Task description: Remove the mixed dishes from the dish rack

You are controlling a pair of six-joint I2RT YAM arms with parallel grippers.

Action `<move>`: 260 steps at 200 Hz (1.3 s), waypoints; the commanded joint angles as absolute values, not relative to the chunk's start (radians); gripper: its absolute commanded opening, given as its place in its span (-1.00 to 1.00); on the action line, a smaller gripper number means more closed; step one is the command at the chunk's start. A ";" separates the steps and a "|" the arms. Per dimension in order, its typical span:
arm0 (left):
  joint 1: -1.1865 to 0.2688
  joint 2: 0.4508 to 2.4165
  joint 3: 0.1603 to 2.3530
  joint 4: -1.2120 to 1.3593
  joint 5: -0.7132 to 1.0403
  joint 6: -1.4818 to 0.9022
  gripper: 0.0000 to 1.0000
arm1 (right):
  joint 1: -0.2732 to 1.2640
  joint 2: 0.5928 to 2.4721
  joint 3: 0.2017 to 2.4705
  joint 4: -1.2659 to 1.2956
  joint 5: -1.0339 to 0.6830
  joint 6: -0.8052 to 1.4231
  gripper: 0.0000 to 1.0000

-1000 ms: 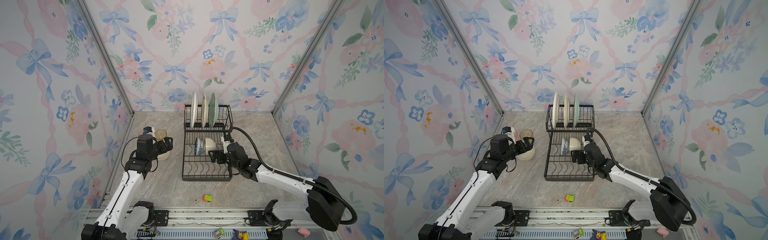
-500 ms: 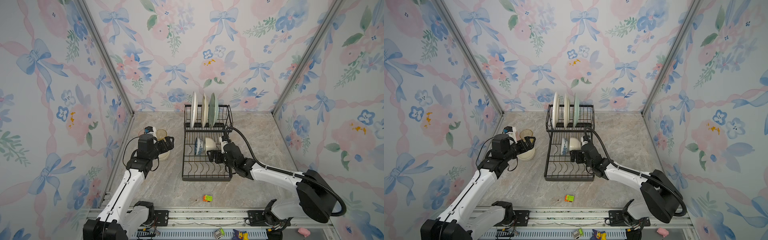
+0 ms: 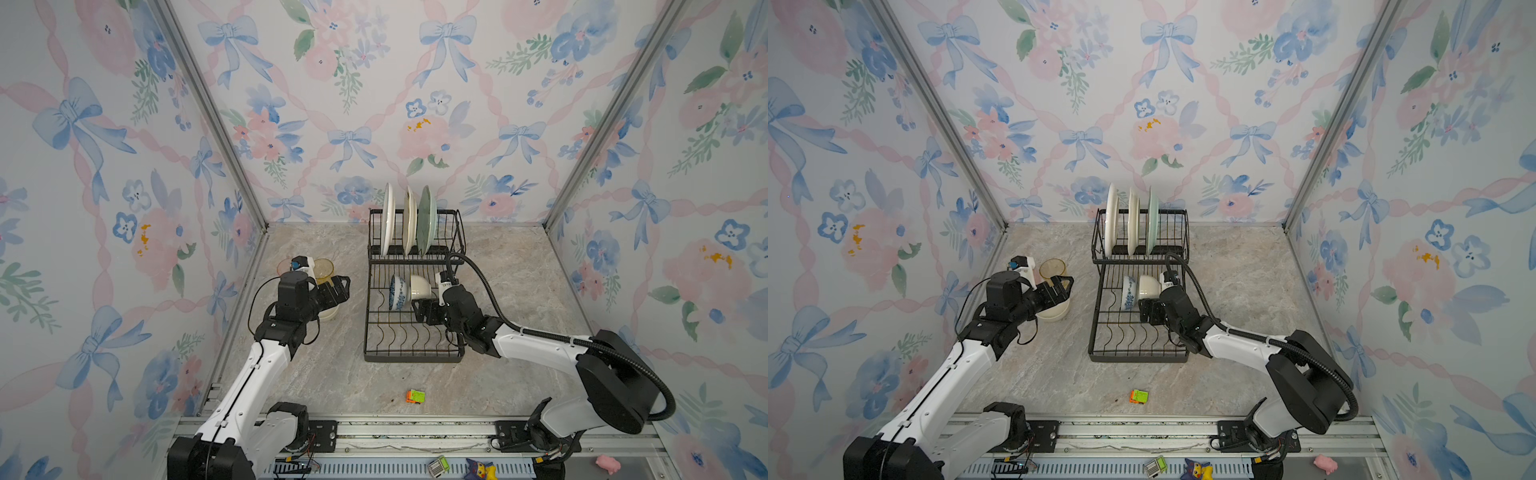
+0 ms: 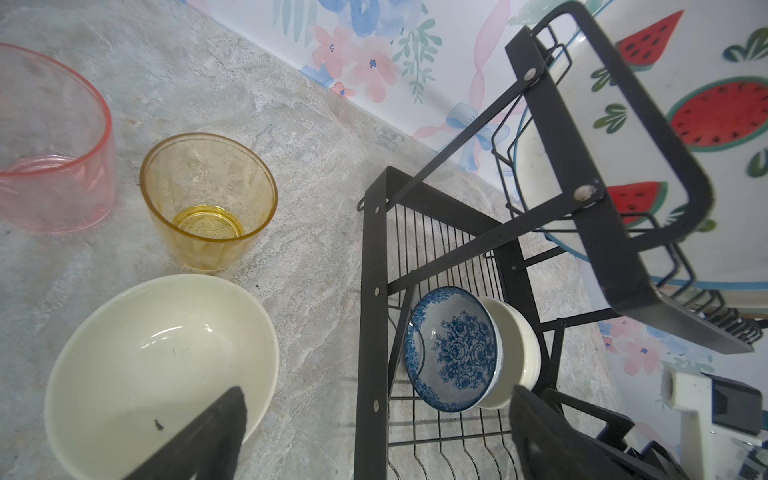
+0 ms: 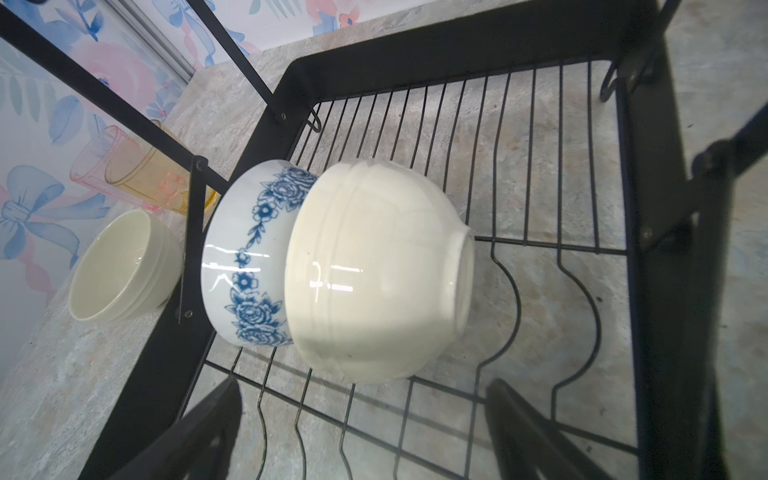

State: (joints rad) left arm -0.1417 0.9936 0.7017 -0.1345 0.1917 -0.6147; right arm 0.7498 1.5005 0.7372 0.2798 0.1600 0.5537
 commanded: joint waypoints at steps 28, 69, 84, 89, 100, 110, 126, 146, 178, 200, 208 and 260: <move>-0.147 0.964 0.675 -0.118 0.199 -0.624 0.96 | 0.743 1.523 0.677 0.444 0.192 0.483 0.85; -0.147 0.949 0.666 -0.118 0.201 -0.629 0.96 | 0.766 1.573 0.660 0.522 0.230 0.436 0.85; -0.147 0.943 0.665 -0.119 0.199 -0.630 0.96 | 0.769 1.590 0.655 0.544 0.235 0.437 0.85; -0.147 0.942 0.663 -0.119 0.200 -0.629 0.96 | 0.769 1.593 0.654 0.549 0.236 0.436 0.85; -0.147 0.939 0.662 -0.120 0.198 -0.631 0.96 | 0.769 1.601 0.654 0.557 0.236 0.431 0.85; -0.147 0.937 0.660 -0.120 0.197 -0.631 0.96 | 0.770 1.607 0.656 0.558 0.236 0.428 0.84; -0.147 0.940 0.659 -0.119 0.199 -0.634 0.96 | 0.769 1.614 0.656 0.564 0.236 0.425 0.83; -0.147 0.946 0.658 -0.119 0.202 -0.638 0.96 | 0.768 1.621 0.657 0.572 0.229 0.419 0.82; -0.147 0.953 0.661 -0.120 0.206 -0.640 0.96 | 0.764 1.636 0.663 0.580 0.214 0.411 0.82; -0.149 0.954 0.662 -0.119 0.205 -0.640 0.96 | 0.764 1.644 0.661 0.593 0.209 0.412 0.81; -0.148 0.954 0.662 -0.119 0.204 -0.640 0.96 | 0.764 1.647 0.662 0.594 0.207 0.410 0.81; -0.149 0.958 0.662 -0.120 0.206 -0.640 0.96 | 0.762 1.649 0.680 0.589 0.204 0.393 0.75</move>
State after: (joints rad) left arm -0.1436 0.9527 0.6704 -0.1280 0.1921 -0.6331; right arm 0.7612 1.6375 0.6655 0.5667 0.2100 0.4133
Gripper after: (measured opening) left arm 0.979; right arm 0.885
